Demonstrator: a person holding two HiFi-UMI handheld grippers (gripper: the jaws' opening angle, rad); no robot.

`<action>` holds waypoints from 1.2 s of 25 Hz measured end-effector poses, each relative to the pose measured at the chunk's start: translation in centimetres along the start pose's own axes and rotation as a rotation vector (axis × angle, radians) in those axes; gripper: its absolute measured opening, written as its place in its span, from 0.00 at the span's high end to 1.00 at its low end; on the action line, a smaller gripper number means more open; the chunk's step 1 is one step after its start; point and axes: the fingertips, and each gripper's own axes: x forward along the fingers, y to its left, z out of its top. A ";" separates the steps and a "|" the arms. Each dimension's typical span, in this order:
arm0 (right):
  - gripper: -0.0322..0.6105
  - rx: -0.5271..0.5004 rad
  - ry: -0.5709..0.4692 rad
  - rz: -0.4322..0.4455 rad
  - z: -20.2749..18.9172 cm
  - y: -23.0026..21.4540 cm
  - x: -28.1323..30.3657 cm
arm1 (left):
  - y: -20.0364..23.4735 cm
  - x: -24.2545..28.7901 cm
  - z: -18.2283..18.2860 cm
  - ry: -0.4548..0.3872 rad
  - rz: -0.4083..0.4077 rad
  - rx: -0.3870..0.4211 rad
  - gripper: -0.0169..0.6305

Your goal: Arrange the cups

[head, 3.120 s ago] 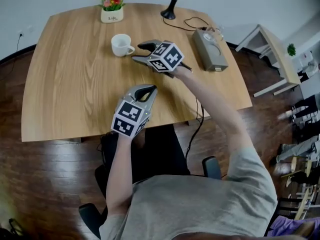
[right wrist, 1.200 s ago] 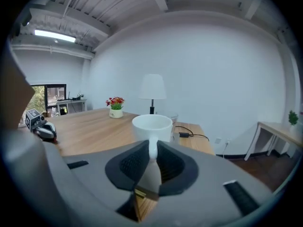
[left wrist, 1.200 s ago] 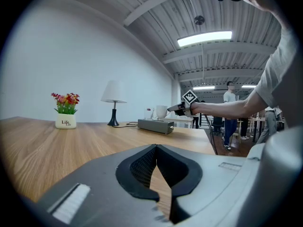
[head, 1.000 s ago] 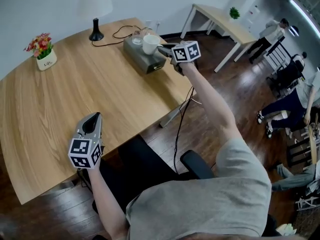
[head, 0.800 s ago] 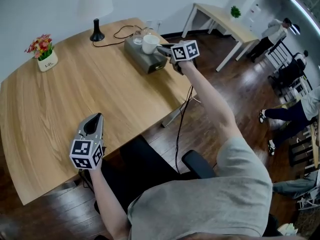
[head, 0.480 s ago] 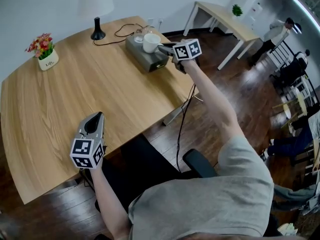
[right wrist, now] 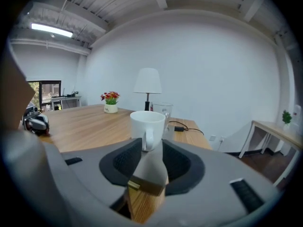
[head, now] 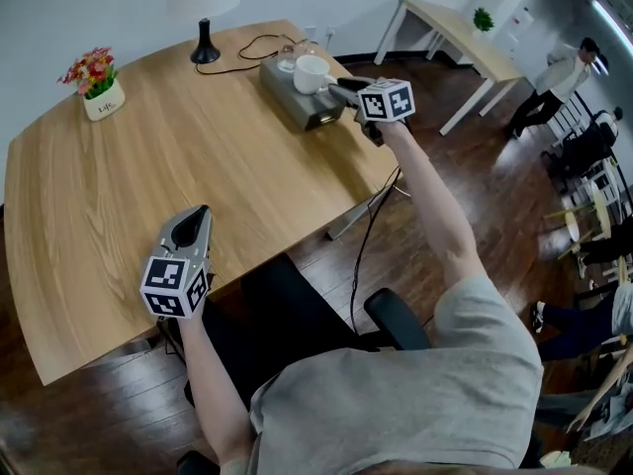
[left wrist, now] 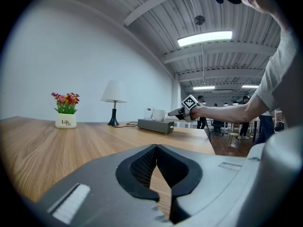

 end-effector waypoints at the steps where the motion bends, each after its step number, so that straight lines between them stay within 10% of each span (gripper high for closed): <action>1: 0.71 0.013 -0.024 -0.010 0.1 0.3 -0.9 | 0.0 -0.1 0.0 0.000 0.002 0.000 0.96; 7: 0.80 0.029 -0.282 0.252 2.2 13.7 -5.6 | 0.2 0.2 0.3 -0.006 0.004 0.006 0.96; 14: 0.80 -0.002 -0.337 0.539 1.0 30.8 -4.8 | 0.3 0.0 0.2 0.000 0.003 -0.004 0.96; 30: 0.80 -0.083 -0.357 0.553 -1.7 35.4 -4.9 | 0.2 0.0 0.0 0.021 0.006 -0.013 0.96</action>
